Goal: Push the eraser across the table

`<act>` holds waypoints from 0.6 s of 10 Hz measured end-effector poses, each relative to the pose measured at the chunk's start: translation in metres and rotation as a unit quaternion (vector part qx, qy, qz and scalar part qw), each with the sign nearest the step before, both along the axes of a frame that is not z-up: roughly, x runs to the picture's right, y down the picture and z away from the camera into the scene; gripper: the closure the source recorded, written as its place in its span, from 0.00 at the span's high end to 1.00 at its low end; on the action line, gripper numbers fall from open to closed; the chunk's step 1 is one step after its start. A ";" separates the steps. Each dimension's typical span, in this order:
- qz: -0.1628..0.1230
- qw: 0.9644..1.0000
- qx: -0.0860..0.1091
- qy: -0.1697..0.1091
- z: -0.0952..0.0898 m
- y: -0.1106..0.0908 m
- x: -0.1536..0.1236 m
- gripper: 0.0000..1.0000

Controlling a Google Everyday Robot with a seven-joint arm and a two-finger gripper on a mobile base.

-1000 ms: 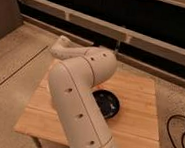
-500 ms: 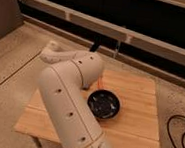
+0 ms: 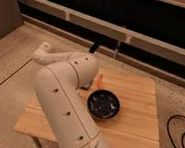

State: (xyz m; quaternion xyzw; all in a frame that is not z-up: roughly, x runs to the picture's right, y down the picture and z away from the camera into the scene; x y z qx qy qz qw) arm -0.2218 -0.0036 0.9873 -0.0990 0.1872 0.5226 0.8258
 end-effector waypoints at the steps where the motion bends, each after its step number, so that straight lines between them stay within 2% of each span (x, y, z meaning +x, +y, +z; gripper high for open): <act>1: -0.001 1.000 0.004 -0.007 -0.004 -0.003 -0.008 0.65; 4: -0.008 1.000 0.009 -0.023 -0.011 -0.004 -0.027 0.65; 6: -0.010 1.000 0.009 -0.027 -0.011 -0.003 -0.031 0.65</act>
